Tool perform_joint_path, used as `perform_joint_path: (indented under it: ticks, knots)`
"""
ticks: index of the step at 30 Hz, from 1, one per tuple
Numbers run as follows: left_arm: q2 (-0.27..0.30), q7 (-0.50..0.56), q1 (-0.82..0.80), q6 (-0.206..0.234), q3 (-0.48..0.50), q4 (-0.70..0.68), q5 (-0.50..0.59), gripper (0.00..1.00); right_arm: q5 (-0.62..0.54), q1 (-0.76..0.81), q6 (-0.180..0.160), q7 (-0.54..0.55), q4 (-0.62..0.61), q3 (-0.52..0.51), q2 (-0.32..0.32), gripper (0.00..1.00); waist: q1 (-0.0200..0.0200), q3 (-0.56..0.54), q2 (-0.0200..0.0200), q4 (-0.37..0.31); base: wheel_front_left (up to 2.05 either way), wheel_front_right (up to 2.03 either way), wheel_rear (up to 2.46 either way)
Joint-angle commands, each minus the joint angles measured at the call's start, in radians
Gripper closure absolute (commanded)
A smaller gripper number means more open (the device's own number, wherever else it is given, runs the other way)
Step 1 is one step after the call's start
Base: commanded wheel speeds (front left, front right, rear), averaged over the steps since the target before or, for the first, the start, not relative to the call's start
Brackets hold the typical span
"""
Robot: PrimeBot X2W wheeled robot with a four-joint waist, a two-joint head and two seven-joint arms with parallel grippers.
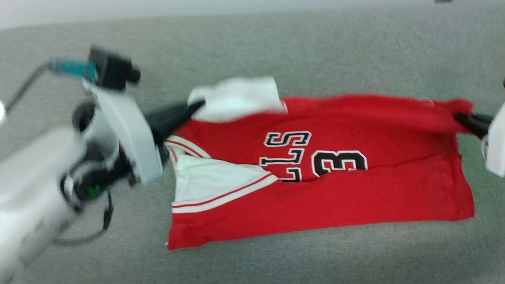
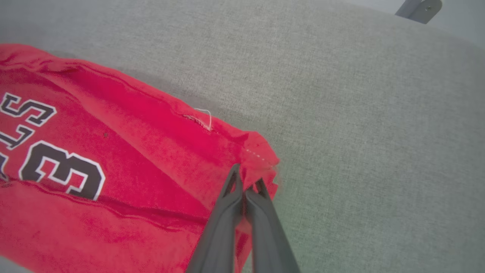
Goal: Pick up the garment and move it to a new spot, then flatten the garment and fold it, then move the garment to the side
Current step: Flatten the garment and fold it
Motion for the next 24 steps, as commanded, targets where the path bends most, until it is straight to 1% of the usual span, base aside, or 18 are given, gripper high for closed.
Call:
perform_joint_path:
  ticks: [1, 6, 10, 13, 17, 19, 21, 24]
  knots:
    - [0.023, -0.031, 0.056, 0.001, -0.014, -0.049, -0.009, 1.00, 0.019, 0.044, -0.002, -0.015, -0.020, 0.003, -0.029, 1.00, 0.0000, -0.082, 0.0000, 0.077, 0.00, 0.00, 0.00]
    - [0.083, -0.139, 0.178, 0.001, -0.045, -0.151, -0.005, 1.00, 0.070, 0.156, -0.002, -0.070, -0.067, -0.012, -0.091, 1.00, 0.0000, -0.094, 0.0000, 0.100, 0.00, 0.00, 0.00]
    - [0.107, -0.227, 0.271, 0.001, -0.058, -0.189, -0.022, 1.00, 0.111, 0.242, -0.002, -0.119, -0.085, -0.036, -0.114, 1.00, 0.0000, -0.092, 0.0000, 0.107, 0.00, 0.00, 0.00]
    - [0.111, -0.272, 0.330, 0.001, -0.069, -0.206, -0.039, 1.00, 0.130, 0.292, -0.002, -0.157, -0.083, -0.057, -0.119, 1.00, 0.0000, -0.083, 0.0000, 0.106, 0.00, 0.00, 0.00]
    - [0.086, -0.288, 0.363, 0.001, -0.088, -0.164, -0.019, 1.00, 0.122, 0.327, -0.002, -0.209, -0.052, -0.082, -0.099, 1.00, 0.0000, -0.063, 0.0000, 0.111, 0.00, 0.00, 0.00]
    - [0.054, -0.282, 0.359, 0.001, -0.097, -0.131, -0.008, 1.00, 0.110, 0.336, -0.002, -0.230, -0.032, -0.091, -0.087, 1.00, 0.0000, -0.050, 0.0000, 0.115, 0.00, 0.00, 0.00]
    - [0.024, -0.279, 0.354, 0.001, -0.098, -0.100, -0.021, 1.00, 0.102, 0.338, -0.002, -0.242, -0.012, -0.100, -0.071, 1.00, 0.0000, -0.040, 0.0000, 0.116, 0.00, 0.00, 0.00]
    - [-0.006, -0.272, 0.351, 0.001, -0.104, -0.046, -0.014, 1.00, 0.092, 0.336, -0.002, -0.254, 0.014, -0.105, -0.048, 1.00, 0.0000, -0.033, 0.0000, 0.112, 0.00, 0.00, 0.00]
